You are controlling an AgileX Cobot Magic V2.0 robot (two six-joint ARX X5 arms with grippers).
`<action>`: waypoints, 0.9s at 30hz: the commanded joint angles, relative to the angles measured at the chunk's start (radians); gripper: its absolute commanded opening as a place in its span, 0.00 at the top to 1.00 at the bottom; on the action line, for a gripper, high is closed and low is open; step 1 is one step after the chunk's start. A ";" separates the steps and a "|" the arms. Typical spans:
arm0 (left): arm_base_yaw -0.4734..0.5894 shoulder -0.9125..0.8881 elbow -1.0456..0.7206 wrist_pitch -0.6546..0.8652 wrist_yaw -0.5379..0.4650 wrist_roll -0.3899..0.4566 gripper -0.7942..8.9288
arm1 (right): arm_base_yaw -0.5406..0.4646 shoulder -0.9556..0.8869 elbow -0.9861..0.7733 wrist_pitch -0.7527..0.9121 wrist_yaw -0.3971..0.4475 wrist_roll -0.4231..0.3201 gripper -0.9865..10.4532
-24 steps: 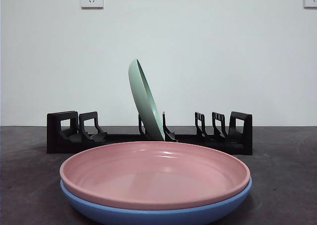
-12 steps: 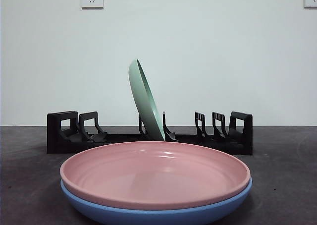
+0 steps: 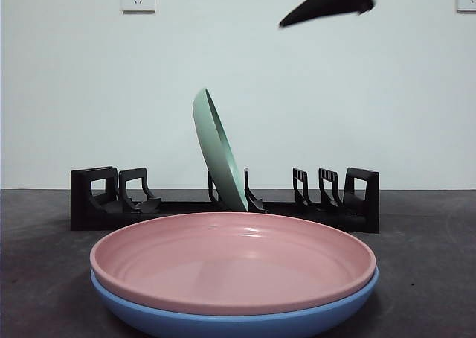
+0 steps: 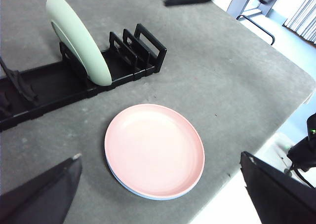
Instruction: Place the plate
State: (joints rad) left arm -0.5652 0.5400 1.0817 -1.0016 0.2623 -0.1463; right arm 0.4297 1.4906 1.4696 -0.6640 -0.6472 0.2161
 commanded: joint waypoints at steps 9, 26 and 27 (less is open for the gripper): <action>-0.004 -0.019 0.024 -0.051 0.000 -0.023 0.41 | 0.026 0.409 0.380 -0.023 0.027 0.047 0.57; -0.004 -0.032 0.024 -0.061 0.000 -0.031 0.41 | 0.061 0.546 0.418 0.140 0.028 0.129 0.60; -0.004 -0.032 0.024 -0.060 0.000 -0.031 0.41 | 0.066 0.546 0.417 0.147 0.029 0.140 0.61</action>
State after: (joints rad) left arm -0.5652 0.5060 1.0859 -1.0718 0.2623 -0.1741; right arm 0.4854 2.0155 1.8580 -0.5289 -0.6205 0.3347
